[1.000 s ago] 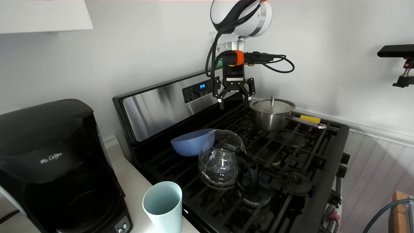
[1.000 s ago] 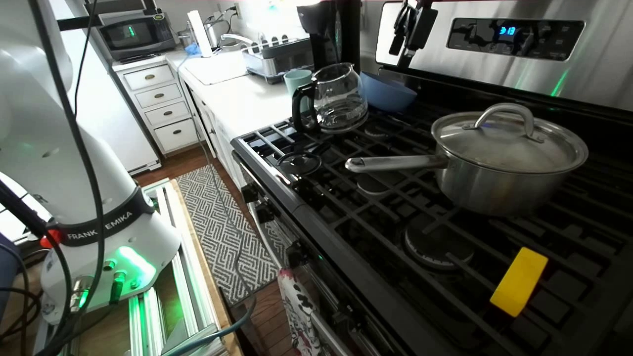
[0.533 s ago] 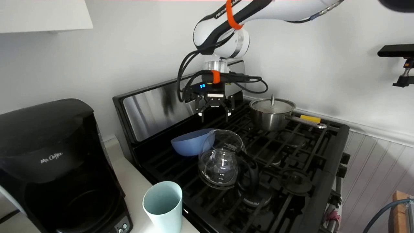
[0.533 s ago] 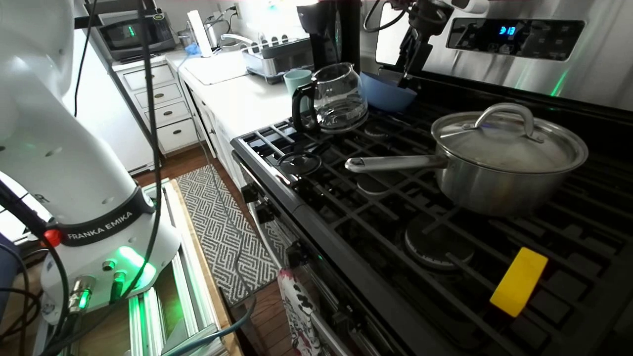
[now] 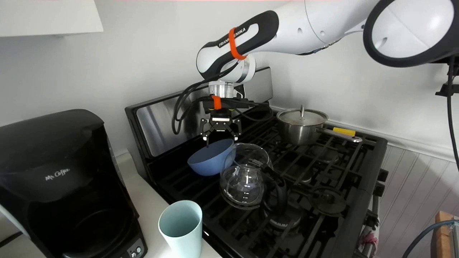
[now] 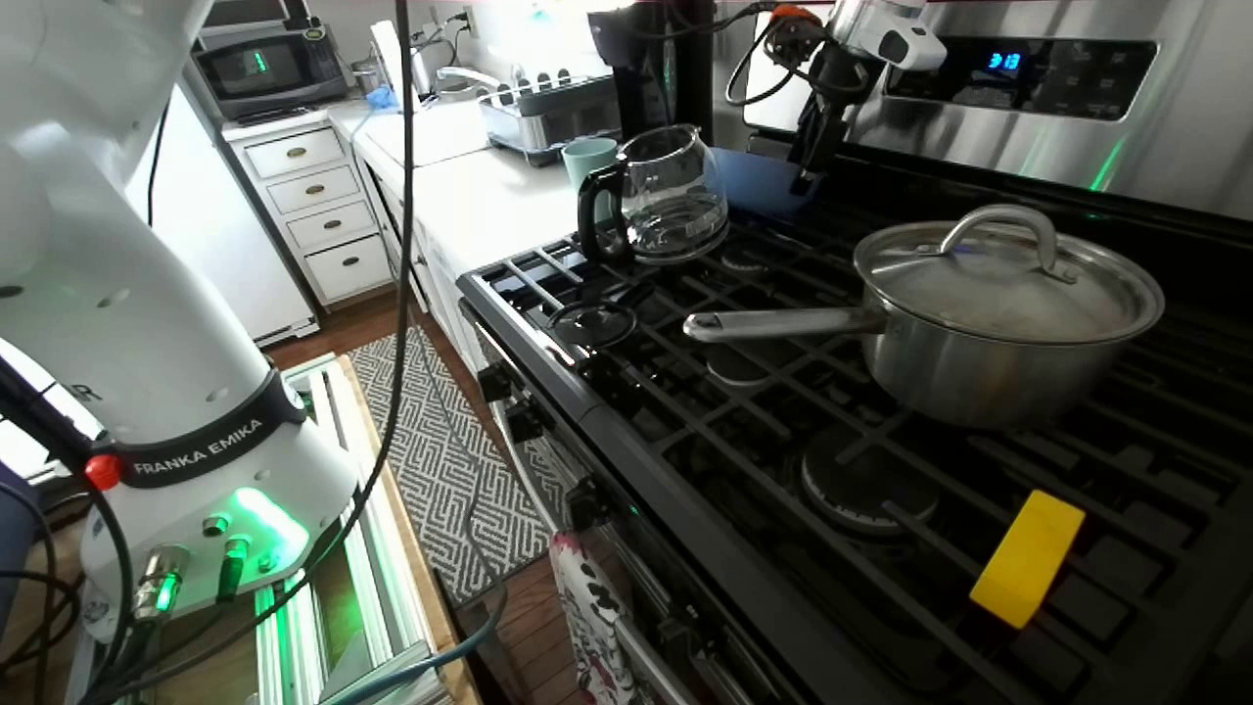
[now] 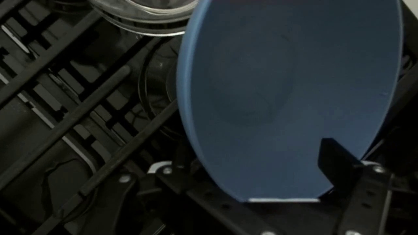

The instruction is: Move the purple bowl to the right

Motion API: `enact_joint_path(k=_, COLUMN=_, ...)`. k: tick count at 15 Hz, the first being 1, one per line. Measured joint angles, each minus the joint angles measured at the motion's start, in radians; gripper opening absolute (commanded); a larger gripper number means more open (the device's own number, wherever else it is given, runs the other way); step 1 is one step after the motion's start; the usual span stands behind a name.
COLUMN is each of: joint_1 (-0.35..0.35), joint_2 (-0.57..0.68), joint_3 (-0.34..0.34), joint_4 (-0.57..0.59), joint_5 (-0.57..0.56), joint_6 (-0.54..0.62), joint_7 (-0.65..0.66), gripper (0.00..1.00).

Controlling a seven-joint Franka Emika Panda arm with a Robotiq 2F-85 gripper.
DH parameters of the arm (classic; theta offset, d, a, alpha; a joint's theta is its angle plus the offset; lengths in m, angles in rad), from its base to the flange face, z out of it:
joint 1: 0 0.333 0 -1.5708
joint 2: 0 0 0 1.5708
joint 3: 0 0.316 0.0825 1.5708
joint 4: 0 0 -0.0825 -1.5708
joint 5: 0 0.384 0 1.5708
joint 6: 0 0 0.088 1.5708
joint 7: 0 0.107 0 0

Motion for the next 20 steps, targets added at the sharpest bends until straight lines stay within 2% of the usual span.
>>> enact_joint_path(k=6, joint_1=0.003, joint_2=0.087, joint_3=0.0, joint_4=0.112, joint_5=-0.001, joint_6=-0.02, joint_7=0.037, gripper=1.0)
enact_joint_path(k=7, joint_1=0.002, joint_2=0.093, joint_3=0.0, joint_4=0.124, joint_5=-0.001, joint_6=-0.034, joint_7=0.038, gripper=0.96)
enact_joint_path(k=9, joint_1=0.002, joint_2=0.093, joint_3=0.0, joint_4=0.139, joint_5=-0.003, joint_6=-0.085, joint_7=0.031, gripper=0.71)
enact_joint_path(k=10, joint_1=0.001, joint_2=0.092, joint_3=0.0, joint_4=0.147, joint_5=-0.004, joint_6=-0.121, joint_7=0.02, gripper=0.69)
enact_joint_path(k=15, joint_1=-0.004, joint_2=0.067, joint_3=-0.008, joint_4=0.166, joint_5=-0.042, joint_6=-0.314, joint_7=-0.055, gripper=0.33)
enact_joint_path(k=20, joint_1=-0.004, joint_2=0.063, joint_3=-0.024, joint_4=0.176, joint_5=-0.104, joint_6=-0.396, joint_7=-0.071, gripper=0.01)
